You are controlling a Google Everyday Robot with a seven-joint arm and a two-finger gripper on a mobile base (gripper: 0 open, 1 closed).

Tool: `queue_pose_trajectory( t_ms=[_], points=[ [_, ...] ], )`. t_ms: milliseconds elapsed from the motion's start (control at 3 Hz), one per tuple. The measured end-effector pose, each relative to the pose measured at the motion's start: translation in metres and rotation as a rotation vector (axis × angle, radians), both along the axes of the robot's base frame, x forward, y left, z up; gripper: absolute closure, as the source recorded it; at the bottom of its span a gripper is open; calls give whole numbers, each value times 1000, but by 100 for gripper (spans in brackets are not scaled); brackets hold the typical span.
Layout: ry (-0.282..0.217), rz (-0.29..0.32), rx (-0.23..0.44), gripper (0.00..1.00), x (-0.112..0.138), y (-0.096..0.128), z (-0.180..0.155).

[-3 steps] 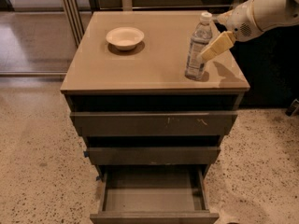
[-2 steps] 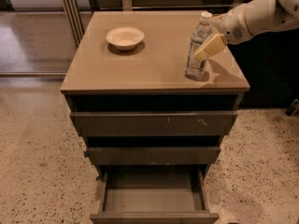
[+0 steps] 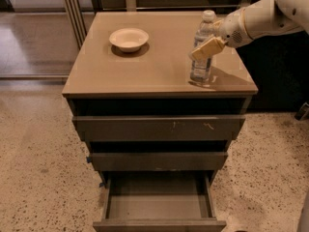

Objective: Place blue plastic bottle into bottom drawer

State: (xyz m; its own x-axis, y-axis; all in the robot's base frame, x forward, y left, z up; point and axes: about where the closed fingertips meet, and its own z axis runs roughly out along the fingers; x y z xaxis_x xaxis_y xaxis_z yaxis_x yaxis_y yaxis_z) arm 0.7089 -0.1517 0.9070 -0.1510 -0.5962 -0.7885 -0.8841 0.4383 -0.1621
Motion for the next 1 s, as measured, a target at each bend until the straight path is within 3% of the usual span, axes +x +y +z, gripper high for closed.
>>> queue_pose_trajectory(
  t_ms=[333,667,1000],
  points=[
    [-1,10,3,73,-2,2,0],
    [-6,40,13,97,-7,6,1],
    [-27,127,51,100,-30,11,13]
  ],
)
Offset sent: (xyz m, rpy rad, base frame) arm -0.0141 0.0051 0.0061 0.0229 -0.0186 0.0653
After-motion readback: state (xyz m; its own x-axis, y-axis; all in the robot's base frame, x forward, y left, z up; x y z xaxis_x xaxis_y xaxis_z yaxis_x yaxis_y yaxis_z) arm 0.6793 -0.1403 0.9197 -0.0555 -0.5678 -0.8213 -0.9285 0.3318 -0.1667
